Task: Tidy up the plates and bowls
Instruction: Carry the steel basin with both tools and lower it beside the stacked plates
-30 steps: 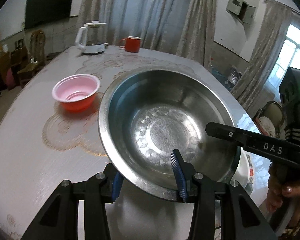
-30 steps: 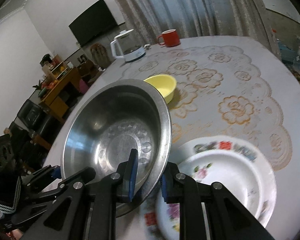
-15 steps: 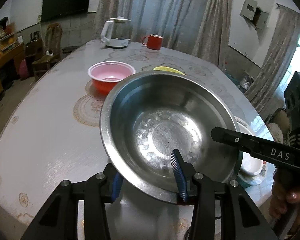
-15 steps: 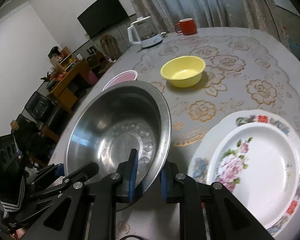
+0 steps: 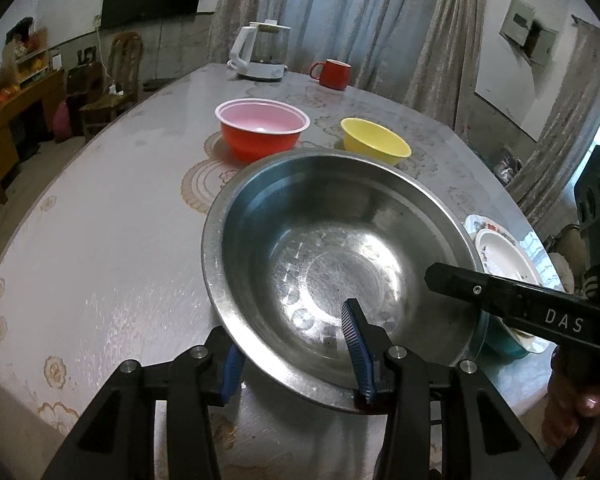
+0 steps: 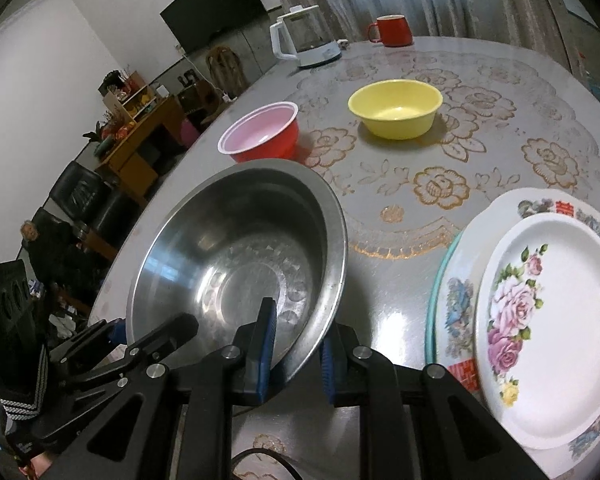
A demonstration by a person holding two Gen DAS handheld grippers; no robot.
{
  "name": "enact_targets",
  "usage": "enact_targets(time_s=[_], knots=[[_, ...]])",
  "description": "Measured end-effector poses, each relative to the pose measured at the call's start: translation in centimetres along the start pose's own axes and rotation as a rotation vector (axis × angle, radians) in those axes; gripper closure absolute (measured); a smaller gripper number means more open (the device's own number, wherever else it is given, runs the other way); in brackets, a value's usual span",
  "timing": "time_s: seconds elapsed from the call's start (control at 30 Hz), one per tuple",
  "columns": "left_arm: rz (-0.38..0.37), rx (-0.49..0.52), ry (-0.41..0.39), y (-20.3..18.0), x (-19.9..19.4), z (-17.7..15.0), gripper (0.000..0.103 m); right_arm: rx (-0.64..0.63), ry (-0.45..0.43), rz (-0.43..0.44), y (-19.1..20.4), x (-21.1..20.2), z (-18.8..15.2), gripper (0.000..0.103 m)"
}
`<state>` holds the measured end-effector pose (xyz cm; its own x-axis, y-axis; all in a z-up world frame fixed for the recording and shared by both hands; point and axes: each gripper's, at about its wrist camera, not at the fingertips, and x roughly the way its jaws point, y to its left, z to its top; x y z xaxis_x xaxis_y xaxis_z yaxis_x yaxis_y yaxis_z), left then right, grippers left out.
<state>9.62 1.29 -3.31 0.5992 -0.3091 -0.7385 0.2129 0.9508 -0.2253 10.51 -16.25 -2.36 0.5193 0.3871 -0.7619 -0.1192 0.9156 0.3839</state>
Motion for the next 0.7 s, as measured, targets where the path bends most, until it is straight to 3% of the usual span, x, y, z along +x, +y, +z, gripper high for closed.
enact_targets(time_s=[0.3,0.7], knots=[[-0.009,-0.012,0.026,0.4,1.4,-0.4,0.058,0.016,0.023,-0.029,-0.1,1.1,-0.8,0.083],[0.019,0.048,0.017,-1.2,2.8,0.5,0.058,0.066,0.026,-0.043,-1.3,1.3,-0.9,0.079]])
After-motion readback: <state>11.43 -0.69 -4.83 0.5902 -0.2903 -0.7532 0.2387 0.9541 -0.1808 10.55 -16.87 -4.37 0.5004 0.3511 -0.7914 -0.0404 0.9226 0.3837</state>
